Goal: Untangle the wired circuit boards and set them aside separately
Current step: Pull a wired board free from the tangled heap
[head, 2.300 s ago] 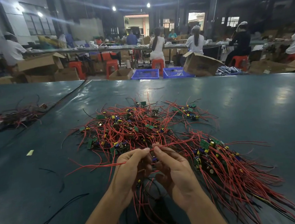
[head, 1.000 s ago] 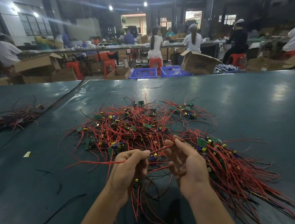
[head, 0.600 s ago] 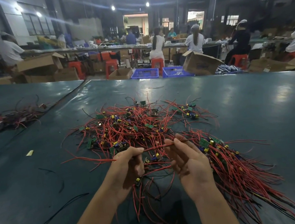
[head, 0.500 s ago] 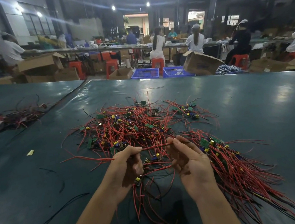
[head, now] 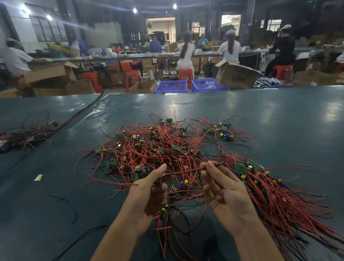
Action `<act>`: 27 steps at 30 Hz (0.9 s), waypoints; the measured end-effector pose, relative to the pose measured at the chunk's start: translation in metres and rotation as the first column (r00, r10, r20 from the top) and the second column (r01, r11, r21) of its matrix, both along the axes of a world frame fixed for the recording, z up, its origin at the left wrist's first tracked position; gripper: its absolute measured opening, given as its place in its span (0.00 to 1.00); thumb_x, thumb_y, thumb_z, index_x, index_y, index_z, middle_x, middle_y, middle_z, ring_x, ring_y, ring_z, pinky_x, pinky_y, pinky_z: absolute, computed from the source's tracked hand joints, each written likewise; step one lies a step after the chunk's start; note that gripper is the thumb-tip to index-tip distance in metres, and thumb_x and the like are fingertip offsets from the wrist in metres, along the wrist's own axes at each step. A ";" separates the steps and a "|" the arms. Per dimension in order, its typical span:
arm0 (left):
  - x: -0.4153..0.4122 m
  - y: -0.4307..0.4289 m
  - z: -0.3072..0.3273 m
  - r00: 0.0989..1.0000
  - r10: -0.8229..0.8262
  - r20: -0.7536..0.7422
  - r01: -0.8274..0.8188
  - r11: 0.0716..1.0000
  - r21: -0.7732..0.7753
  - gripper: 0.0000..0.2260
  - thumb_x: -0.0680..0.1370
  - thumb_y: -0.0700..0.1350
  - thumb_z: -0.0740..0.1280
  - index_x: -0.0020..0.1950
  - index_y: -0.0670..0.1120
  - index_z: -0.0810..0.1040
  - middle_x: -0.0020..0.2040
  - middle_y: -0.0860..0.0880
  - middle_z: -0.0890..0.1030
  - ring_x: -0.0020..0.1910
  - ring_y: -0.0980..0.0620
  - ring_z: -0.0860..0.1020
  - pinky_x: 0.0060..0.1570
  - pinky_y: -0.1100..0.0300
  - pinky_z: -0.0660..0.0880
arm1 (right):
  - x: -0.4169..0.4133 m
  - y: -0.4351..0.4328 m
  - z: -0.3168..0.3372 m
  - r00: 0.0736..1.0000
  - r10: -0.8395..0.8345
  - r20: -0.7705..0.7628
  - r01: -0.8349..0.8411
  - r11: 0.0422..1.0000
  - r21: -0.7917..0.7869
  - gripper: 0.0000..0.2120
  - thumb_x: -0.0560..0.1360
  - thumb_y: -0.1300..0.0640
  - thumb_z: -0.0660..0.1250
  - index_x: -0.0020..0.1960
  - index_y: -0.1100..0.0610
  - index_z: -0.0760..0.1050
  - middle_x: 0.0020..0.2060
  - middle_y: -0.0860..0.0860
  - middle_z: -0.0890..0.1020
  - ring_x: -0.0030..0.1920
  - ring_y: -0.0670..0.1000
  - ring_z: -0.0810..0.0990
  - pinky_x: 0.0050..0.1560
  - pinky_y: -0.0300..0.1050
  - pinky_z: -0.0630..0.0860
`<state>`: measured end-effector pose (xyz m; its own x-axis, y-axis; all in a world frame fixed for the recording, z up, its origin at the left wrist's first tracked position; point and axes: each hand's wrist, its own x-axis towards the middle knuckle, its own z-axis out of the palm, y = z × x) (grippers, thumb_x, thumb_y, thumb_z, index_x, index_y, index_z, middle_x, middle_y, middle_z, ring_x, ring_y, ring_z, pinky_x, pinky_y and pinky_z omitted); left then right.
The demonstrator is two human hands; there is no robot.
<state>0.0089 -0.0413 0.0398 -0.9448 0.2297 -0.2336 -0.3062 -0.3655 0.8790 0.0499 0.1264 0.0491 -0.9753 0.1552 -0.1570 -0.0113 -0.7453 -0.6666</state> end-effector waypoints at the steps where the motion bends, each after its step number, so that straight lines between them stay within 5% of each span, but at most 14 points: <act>1: -0.001 0.000 0.000 1.000 0.005 0.005 -0.005 1.000 0.020 0.17 0.63 0.54 0.76 0.41 0.42 0.86 0.28 0.50 0.74 0.24 0.56 0.70 0.24 0.64 0.68 | 0.000 0.000 0.000 1.000 -0.011 -0.004 0.011 1.000 0.006 0.05 0.63 0.64 0.73 0.38 0.58 0.84 0.39 0.55 0.86 0.34 0.47 0.85 0.28 0.35 0.78; 6: -0.002 0.000 -0.002 0.997 0.072 -0.041 -0.062 0.976 0.209 0.13 0.66 0.47 0.74 0.48 0.44 0.85 0.35 0.47 0.82 0.28 0.56 0.78 0.26 0.65 0.75 | -0.001 0.002 -0.002 0.999 -0.050 -0.017 0.051 0.998 0.022 0.04 0.64 0.63 0.72 0.37 0.57 0.84 0.39 0.55 0.86 0.35 0.47 0.85 0.28 0.35 0.78; 15: 0.001 0.004 -0.002 0.980 0.087 -0.179 -0.056 0.984 0.172 0.14 0.69 0.43 0.71 0.54 0.43 0.82 0.41 0.44 0.83 0.31 0.54 0.76 0.29 0.65 0.74 | -0.001 0.005 0.000 0.991 -0.086 -0.103 0.078 0.994 -0.082 0.06 0.67 0.62 0.70 0.38 0.55 0.86 0.40 0.53 0.86 0.37 0.46 0.85 0.29 0.35 0.77; 18: 0.004 0.007 -0.002 0.963 0.090 -0.254 -0.054 0.988 0.148 0.12 0.68 0.42 0.72 0.52 0.45 0.83 0.43 0.43 0.83 0.31 0.54 0.77 0.30 0.64 0.75 | -0.001 -0.003 -0.003 0.993 -0.107 -0.059 0.113 0.987 0.114 0.06 0.69 0.55 0.72 0.39 0.56 0.86 0.40 0.54 0.87 0.36 0.47 0.84 0.29 0.36 0.78; 22: 0.006 0.010 -0.002 0.887 0.174 -0.429 -0.217 0.975 -0.053 0.11 0.65 0.45 0.74 0.47 0.48 0.84 0.39 0.46 0.84 0.32 0.53 0.80 0.34 0.64 0.78 | 0.000 -0.026 -0.012 0.997 -0.070 0.038 0.039 0.846 0.532 0.13 0.74 0.48 0.71 0.36 0.54 0.86 0.34 0.53 0.86 0.30 0.46 0.81 0.29 0.38 0.77; 27: 0.011 0.013 0.000 0.779 0.174 -0.603 -0.288 0.953 -0.097 0.11 0.66 0.43 0.75 0.48 0.45 0.82 0.41 0.47 0.85 0.37 0.55 0.82 0.36 0.66 0.77 | 0.003 -0.036 -0.011 0.993 -0.084 -0.082 0.117 0.791 0.601 0.10 0.75 0.49 0.71 0.42 0.55 0.85 0.37 0.55 0.86 0.34 0.49 0.83 0.29 0.42 0.79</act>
<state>0.0199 -0.0286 0.0397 -0.9321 -0.0040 0.3621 0.3566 -0.1830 0.9162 0.0527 0.0903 0.0380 -0.9527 0.3002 0.0482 -0.1073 -0.1838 -0.9771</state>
